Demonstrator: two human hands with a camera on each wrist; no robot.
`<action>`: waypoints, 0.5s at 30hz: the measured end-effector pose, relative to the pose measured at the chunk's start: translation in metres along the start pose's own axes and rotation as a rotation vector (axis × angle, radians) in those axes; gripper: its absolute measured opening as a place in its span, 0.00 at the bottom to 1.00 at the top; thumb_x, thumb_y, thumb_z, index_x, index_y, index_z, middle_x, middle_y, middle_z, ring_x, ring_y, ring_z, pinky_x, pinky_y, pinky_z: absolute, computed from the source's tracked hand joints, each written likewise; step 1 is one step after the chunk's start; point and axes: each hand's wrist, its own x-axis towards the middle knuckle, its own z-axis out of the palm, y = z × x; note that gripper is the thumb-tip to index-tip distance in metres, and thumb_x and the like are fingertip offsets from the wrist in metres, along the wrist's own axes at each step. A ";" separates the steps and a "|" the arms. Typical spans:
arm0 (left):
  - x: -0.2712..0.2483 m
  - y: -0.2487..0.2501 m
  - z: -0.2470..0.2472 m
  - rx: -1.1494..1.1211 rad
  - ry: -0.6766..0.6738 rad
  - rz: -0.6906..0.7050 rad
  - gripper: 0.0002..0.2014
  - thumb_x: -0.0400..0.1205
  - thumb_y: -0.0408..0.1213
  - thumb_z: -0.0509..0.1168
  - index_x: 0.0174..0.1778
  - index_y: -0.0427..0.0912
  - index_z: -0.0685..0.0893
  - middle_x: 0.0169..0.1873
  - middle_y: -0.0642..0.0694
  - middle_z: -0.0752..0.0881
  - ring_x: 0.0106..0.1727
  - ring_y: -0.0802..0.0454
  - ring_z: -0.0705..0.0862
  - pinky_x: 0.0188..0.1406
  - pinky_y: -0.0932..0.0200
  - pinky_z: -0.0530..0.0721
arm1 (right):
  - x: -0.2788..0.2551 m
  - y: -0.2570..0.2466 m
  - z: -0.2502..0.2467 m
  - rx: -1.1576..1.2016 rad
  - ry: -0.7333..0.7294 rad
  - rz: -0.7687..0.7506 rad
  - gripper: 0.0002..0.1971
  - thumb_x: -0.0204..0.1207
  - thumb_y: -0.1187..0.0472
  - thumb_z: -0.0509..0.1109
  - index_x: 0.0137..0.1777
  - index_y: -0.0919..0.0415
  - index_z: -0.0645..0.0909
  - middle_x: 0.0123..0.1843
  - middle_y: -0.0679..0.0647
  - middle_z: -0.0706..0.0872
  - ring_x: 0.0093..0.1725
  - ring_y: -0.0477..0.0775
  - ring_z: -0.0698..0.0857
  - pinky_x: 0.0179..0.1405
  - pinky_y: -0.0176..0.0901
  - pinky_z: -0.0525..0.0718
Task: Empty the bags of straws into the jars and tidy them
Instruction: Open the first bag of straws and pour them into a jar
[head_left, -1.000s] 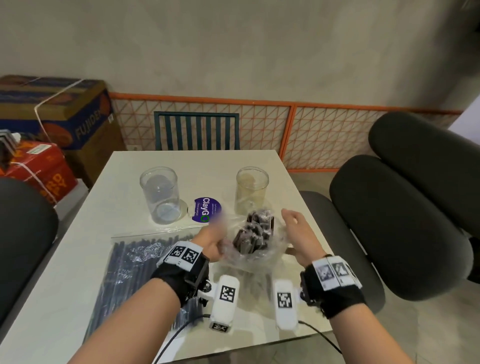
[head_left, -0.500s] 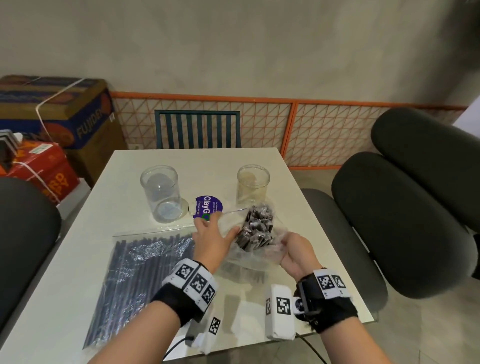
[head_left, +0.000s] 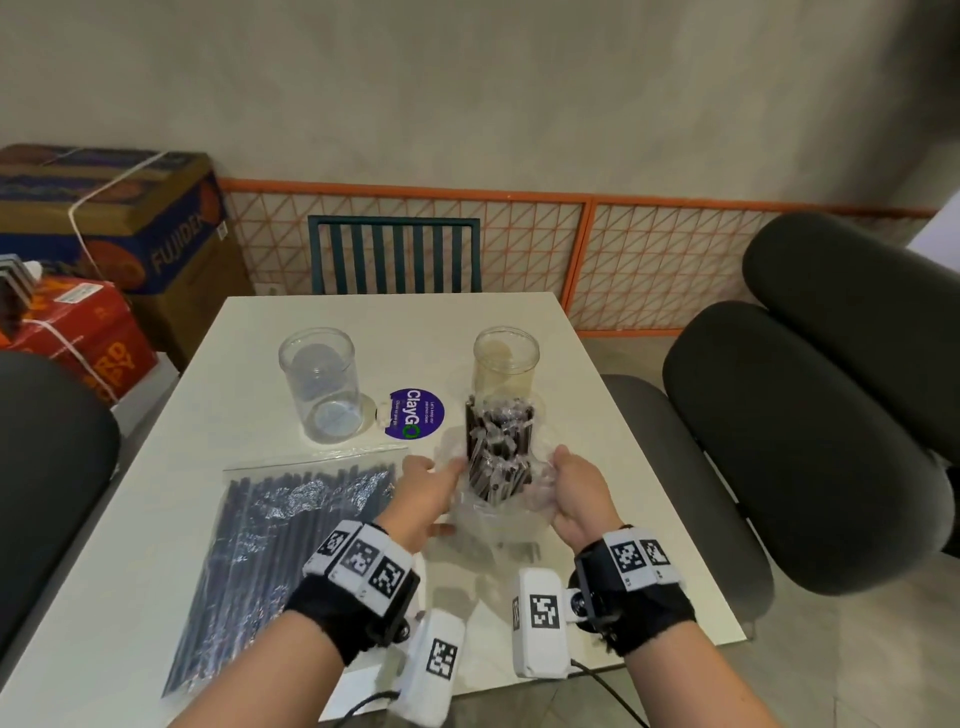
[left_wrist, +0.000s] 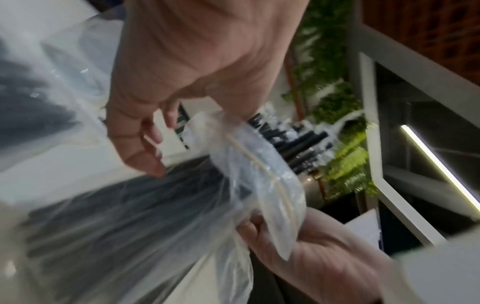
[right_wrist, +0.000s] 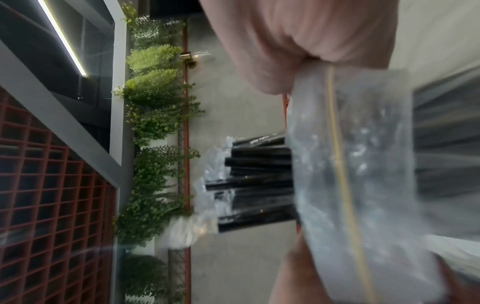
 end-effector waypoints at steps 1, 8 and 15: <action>-0.006 0.000 0.000 0.088 -0.010 0.026 0.12 0.83 0.42 0.61 0.58 0.40 0.71 0.55 0.38 0.80 0.52 0.40 0.83 0.25 0.56 0.83 | 0.001 -0.001 0.000 0.020 -0.012 -0.027 0.13 0.86 0.60 0.53 0.46 0.66 0.74 0.38 0.61 0.79 0.33 0.54 0.81 0.28 0.42 0.84; 0.000 -0.003 -0.005 -0.644 -0.064 -0.230 0.15 0.84 0.18 0.45 0.42 0.28 0.76 0.36 0.35 0.84 0.24 0.43 0.84 0.29 0.54 0.88 | -0.009 0.008 -0.005 -0.011 -0.150 0.071 0.16 0.85 0.56 0.56 0.61 0.67 0.78 0.52 0.64 0.86 0.46 0.58 0.84 0.41 0.49 0.85; -0.013 -0.007 -0.002 -0.848 -0.092 -0.189 0.10 0.84 0.31 0.48 0.43 0.34 0.74 0.25 0.42 0.73 0.14 0.54 0.74 0.13 0.65 0.79 | -0.022 0.010 -0.005 -0.053 -0.315 0.123 0.09 0.84 0.64 0.57 0.54 0.66 0.77 0.54 0.67 0.85 0.46 0.64 0.89 0.45 0.59 0.88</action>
